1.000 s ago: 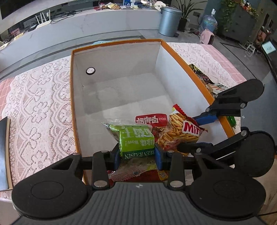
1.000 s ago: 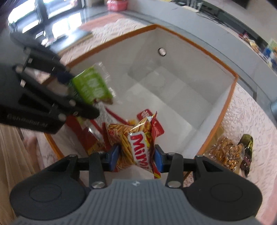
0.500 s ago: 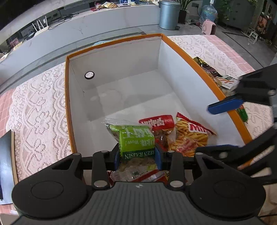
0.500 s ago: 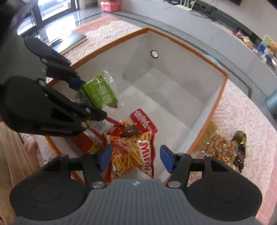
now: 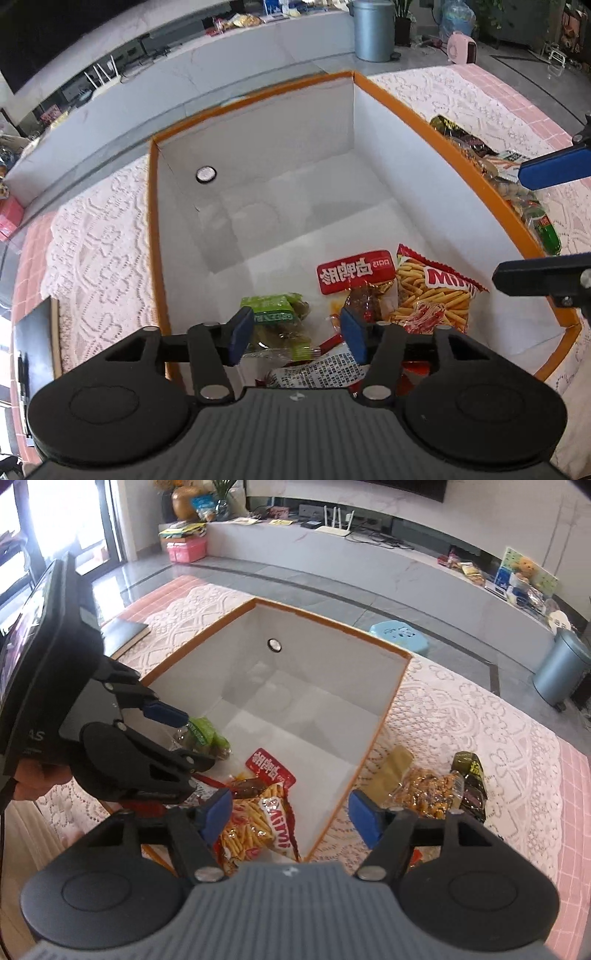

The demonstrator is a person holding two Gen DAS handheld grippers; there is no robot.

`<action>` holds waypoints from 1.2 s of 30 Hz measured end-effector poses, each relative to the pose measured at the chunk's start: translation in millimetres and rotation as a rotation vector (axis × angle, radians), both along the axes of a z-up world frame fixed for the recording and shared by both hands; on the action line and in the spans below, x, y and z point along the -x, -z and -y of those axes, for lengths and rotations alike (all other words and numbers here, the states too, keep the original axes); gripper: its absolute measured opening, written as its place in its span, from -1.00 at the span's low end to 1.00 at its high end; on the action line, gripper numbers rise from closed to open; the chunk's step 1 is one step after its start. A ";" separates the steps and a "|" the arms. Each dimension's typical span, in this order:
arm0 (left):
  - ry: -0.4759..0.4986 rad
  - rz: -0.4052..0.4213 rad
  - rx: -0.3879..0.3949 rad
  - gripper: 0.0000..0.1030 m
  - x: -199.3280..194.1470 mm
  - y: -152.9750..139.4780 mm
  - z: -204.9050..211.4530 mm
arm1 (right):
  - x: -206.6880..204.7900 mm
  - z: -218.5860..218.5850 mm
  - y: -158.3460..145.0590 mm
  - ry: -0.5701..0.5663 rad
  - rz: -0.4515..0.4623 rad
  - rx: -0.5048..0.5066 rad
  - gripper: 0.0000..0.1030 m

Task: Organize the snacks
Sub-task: 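Open the right tool to drop the Mimi bag while the left tool releases the green bag, then move both tools back over the remaining snack pile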

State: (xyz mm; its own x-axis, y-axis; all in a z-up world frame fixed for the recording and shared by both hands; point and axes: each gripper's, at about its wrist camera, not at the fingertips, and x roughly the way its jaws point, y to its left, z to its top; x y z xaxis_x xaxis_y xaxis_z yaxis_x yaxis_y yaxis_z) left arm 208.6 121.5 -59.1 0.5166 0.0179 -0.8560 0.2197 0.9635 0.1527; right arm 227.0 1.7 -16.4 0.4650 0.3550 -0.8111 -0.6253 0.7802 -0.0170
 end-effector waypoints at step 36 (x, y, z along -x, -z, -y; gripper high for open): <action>0.133 0.203 0.292 0.31 66.0 -39.7 165.4 | 98.6 230.1 -13.5 0.701 0.195 -0.270 0.51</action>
State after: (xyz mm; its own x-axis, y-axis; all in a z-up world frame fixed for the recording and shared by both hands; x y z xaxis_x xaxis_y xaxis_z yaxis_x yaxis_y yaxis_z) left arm 142.6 -43.9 -19.4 0.6577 -0.2900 -0.6952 0.3390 0.9381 -0.0706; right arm 128.5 -228.3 -2.9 0.7792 0.0983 -0.6190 0.0112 0.9853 0.1705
